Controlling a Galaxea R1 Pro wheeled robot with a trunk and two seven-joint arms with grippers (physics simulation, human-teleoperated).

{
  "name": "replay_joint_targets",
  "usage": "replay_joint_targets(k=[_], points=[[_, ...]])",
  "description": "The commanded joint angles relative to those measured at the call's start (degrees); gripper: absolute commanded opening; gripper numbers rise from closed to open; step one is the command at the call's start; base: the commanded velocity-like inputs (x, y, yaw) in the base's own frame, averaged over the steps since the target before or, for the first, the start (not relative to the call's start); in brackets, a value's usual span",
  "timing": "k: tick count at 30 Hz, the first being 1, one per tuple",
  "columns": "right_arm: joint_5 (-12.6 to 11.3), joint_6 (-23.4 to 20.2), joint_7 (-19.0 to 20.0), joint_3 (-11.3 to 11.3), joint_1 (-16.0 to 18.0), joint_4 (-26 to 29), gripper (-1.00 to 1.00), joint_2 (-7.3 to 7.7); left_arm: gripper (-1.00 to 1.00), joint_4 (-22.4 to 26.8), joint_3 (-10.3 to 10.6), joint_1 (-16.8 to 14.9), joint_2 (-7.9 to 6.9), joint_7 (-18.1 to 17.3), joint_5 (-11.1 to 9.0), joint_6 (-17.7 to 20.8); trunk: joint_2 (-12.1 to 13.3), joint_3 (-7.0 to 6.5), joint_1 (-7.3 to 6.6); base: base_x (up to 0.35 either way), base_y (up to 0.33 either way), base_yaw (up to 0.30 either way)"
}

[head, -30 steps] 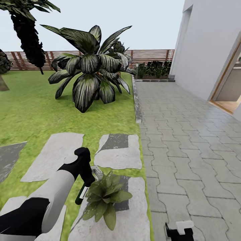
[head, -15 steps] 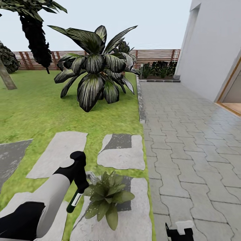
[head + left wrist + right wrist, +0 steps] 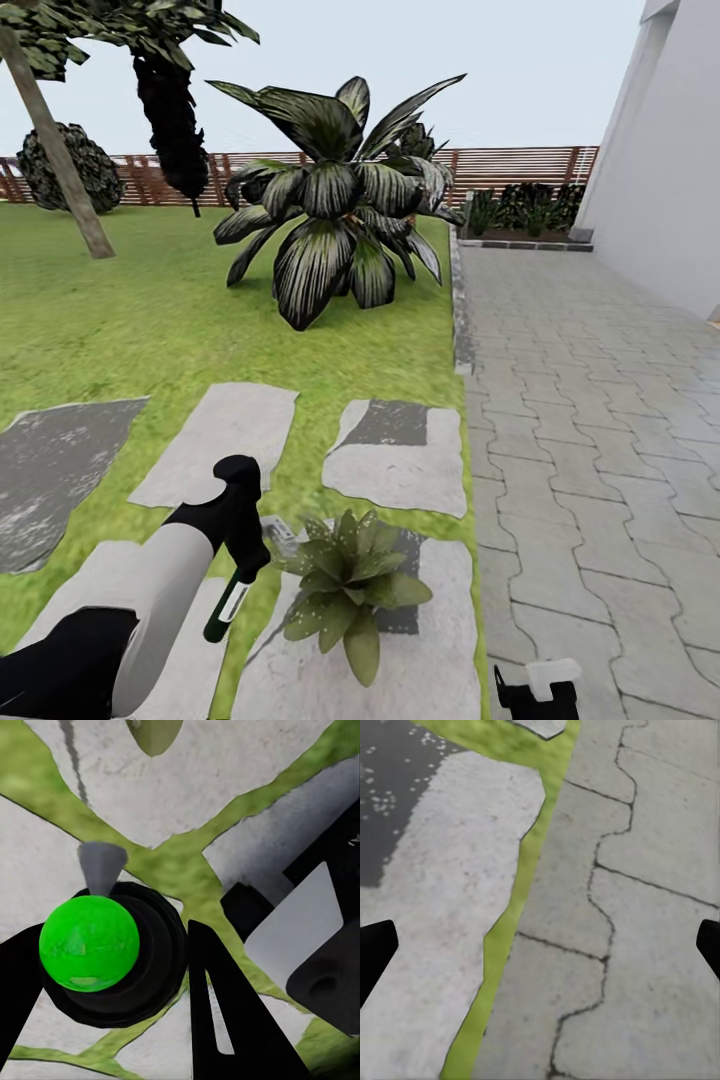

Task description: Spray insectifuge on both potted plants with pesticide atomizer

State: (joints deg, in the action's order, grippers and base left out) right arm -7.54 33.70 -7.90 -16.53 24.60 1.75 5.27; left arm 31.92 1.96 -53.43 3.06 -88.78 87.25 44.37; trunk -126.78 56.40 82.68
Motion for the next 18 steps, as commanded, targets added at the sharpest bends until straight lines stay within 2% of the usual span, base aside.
replay_joint_targets(k=[1, 8, 18], points=[[-0.55, 0.14, -0.12, -0.52, 0.01, 0.00, 1.00, 0.01, -1.00, 0.06, 0.07, 0.02, 0.02, -0.53, 0.48, 0.69, -0.02, 0.05, -0.01, 0.000, -0.139, 0.068], [-0.55, 0.14, -0.17, -0.52, 0.01, 0.00, 1.00, 0.01, -1.00, 0.08, 0.06, 0.08, 0.32, -0.51, 0.60, 0.89, -0.02, 0.05, -0.01, 0.000, -0.251, 0.034], [-0.55, 0.14, -0.16, -0.52, 0.01, 0.00, 1.00, 0.01, -1.00, 0.08, 0.06, 0.08, 0.46, -0.43, 0.64, 0.91, -0.02, 0.05, -0.01, -0.085, -0.265, 0.256]])
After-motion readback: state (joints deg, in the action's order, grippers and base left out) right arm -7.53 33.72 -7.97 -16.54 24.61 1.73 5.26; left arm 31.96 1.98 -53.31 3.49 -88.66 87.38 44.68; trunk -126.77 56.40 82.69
